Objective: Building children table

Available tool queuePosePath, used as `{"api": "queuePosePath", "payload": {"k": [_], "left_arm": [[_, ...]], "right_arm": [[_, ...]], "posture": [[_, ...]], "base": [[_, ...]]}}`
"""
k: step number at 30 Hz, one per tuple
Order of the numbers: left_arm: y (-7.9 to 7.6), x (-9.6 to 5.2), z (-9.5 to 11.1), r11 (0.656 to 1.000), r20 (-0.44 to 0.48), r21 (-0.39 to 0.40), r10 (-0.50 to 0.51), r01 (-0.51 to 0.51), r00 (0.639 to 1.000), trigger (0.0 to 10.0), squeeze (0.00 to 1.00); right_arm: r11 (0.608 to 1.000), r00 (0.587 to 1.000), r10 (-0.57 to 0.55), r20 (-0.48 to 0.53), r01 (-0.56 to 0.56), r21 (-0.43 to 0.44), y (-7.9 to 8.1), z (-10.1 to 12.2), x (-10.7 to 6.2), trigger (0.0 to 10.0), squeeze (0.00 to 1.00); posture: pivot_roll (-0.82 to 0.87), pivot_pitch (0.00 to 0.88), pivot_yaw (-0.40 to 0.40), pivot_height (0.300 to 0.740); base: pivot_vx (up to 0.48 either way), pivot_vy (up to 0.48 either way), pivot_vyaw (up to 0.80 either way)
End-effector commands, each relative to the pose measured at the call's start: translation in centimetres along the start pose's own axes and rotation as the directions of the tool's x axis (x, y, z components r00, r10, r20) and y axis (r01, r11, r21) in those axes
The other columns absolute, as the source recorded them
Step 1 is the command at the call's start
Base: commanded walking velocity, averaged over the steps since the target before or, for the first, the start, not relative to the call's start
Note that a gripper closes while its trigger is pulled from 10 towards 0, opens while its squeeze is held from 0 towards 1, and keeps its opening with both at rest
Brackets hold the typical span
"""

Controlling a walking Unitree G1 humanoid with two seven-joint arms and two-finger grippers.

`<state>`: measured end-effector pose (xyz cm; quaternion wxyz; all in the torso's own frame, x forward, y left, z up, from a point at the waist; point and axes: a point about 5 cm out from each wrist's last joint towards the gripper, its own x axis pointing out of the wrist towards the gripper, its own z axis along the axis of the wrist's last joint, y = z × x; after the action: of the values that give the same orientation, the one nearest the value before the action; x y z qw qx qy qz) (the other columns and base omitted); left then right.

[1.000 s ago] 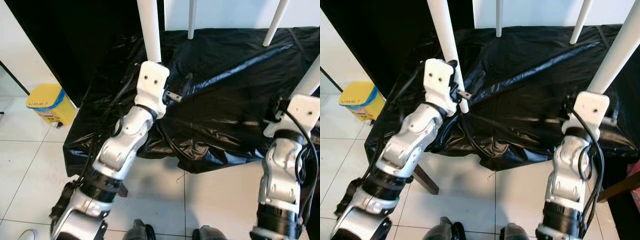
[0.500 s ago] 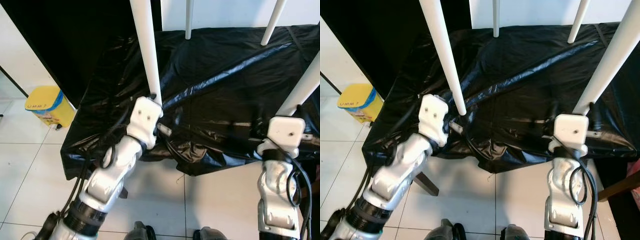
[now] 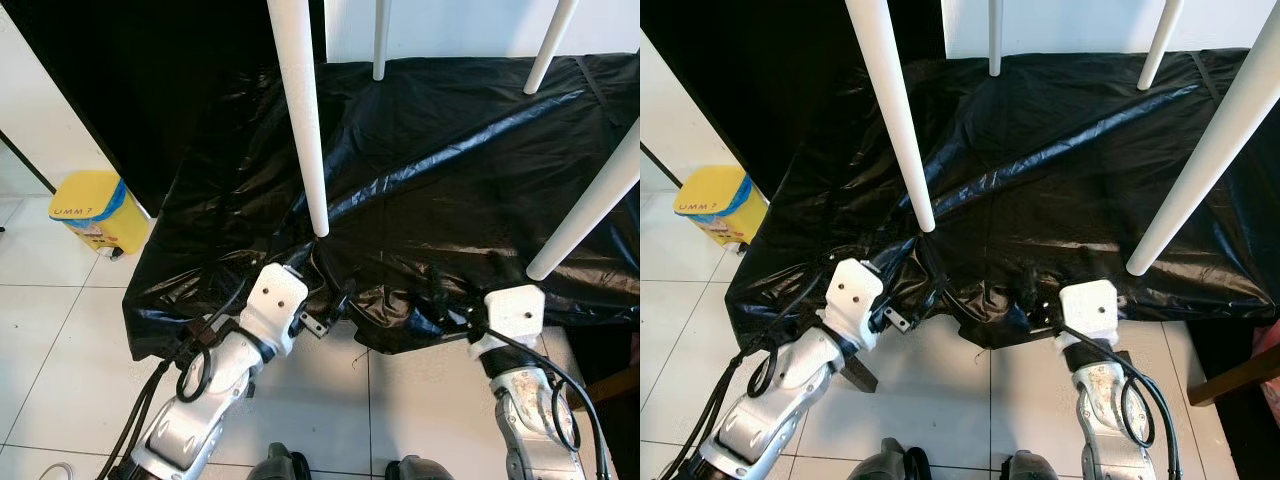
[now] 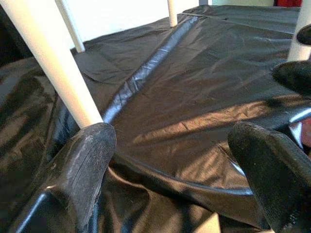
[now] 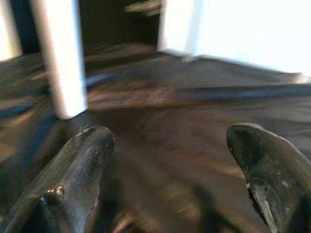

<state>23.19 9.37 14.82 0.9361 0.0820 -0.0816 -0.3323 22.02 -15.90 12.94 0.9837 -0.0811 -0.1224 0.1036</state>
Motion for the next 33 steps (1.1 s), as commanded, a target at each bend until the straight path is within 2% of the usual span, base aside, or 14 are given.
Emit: {"api": "queuePosePath", "payload": {"k": [1,3,5,9,18,20,21,24,27,28,29,30,31,33], "left_arm": [[-0.4,-0.8,-0.7,0.995,-0.014,-0.006,-0.097,0.097,0.995,10.0,0.0],[-0.8,-1.6,-1.4,0.988,-0.029,-0.072,-0.142,0.14,0.989,10.0,0.0],[-0.9,-1.8,-1.7,0.985,-0.041,-0.087,-0.155,0.151,0.987,10.0,0.0],[-1.4,-2.7,-3.1,0.979,-0.1,-0.056,-0.201,0.196,0.974,10.0,0.0],[-1.4,-3.4,-4.4,0.979,-0.148,-0.069,-0.199,0.19,0.969,10.0,0.0],[-1.6,-5.5,-7.6,0.981,-0.267,-0.131,-0.176,0.145,0.948,10.0,0.0],[-1.6,-5.5,-7.6,0.981,-0.267,-0.131,-0.176,0.145,0.948,10.0,0.0],[-1.9,-7.9,-11.6,0.976,-0.399,-0.215,-0.118,0.032,0.909,10.0,0.0],[-2.0,-8.8,-14.3,0.964,-0.486,-0.256,-0.064,-0.073,0.872,10.0,0.0],[-1.9,-9.3,-16.5,0.951,-0.572,-0.252,0.006,-0.182,0.82,10.0,0.0],[-1.8,-9.6,-17.5,0.938,-0.614,-0.25,0.037,-0.239,0.789,10.0,0.0],[-1.8,-9.9,-18.2,0.926,-0.644,-0.25,0.058,-0.281,0.763,10.0,0.0],[-1.9,-10.6,-19.5,0.916,-0.712,-0.223,0.08,-0.333,0.698,10.0,0.0],[-2.0,-11.2,-20.5,0.903,-0.761,-0.205,0.095,-0.378,0.642,10.0,0.0]], "right_arm": [[0.995,0.995,0.09,-0.033,-0.089,0.042,0.6,-1.0,-0.6,10.0,0.0],[0.979,0.979,0.198,-0.054,-0.195,0.061,1.1,-1.6,-1.2,10.0,0.0],[0.969,0.969,0.24,-0.063,-0.235,0.073,1.3,-1.9,-1.4,10.0,0.0],[0.922,0.917,0.383,-0.111,-0.372,0.109,1.7,-2.8,-2.5,10.0,0.0],[0.896,0.885,0.442,-0.147,-0.427,0.122,1.7,-3.7,-3.1,10.0,0.0],[0.88,0.847,0.476,-0.238,-0.453,0.146,1.4,-5.8,-4.4,10.0,0.0],[0.88,0.847,0.476,-0.238,-0.453,0.146,1.4,-5.8,-4.4,10.0,0.0],[0.89,0.82,0.457,-0.346,-0.418,0.185,0.6,-8.7,-6.2,10.0,0.0],[0.915,0.809,0.4,-0.43,-0.327,0.236,-0.1,-11.0,-7.3,10.0,0.0],[0.938,0.784,0.337,-0.521,-0.235,0.253,-0.4,-13.2,-8.2,10.0,0.0],[0.949,0.77,0.298,-0.564,-0.177,0.261,-0.4,-14.1,-8.6,10.0,0.0],[0.954,0.758,0.273,-0.592,-0.135,0.266,-0.4,-14.7,-8.8,10.0,0.0],[0.969,0.715,0.198,-0.671,-0.038,0.246,-0.5,-16.1,-9.5,10.0,0.0],[0.976,0.662,0.146,-0.735,0.027,0.218,-0.5,-17.2,-10.2,10.0,0.0]], "posture": [[-0.1,0.103,0.038,0.74],[-0.1,0.104,0.036,0.74],[-0.1,0.104,0.036,0.74],[-0.09,0.104,0.034,0.74],[-0.09,0.101,0.032,0.74],[-0.08,0.092,0.028,0.74],[-0.08,0.092,0.028,0.74],[-0.09,0.081,0.028,0.74],[-0.09,0.066,0.024,0.74],[-0.09,0.055,0.021,0.74],[-0.09,0.05,0.023,0.74],[-0.09,0.05,0.023,0.74],[-0.1,0.039,0.021,0.74],[-0.1,0.032,0.025,0.74]], "base": [[0.0,0.0,0.0],[0.0,0.0,0.0],[0.0,0.0,0.0],[0.0,0.0,0.0],[0.0,0.0,0.0],[0.0,0.0,0.0],[0.0,0.0,0.0],[0.0,0.0,0.0],[0.0,0.0,0.0],[0.0,0.0,0.0],[0.0,0.0,0.0],[0.0,0.0,0.0],[0.0,0.0,0.0],[0.0,0.0,0.0]]}}
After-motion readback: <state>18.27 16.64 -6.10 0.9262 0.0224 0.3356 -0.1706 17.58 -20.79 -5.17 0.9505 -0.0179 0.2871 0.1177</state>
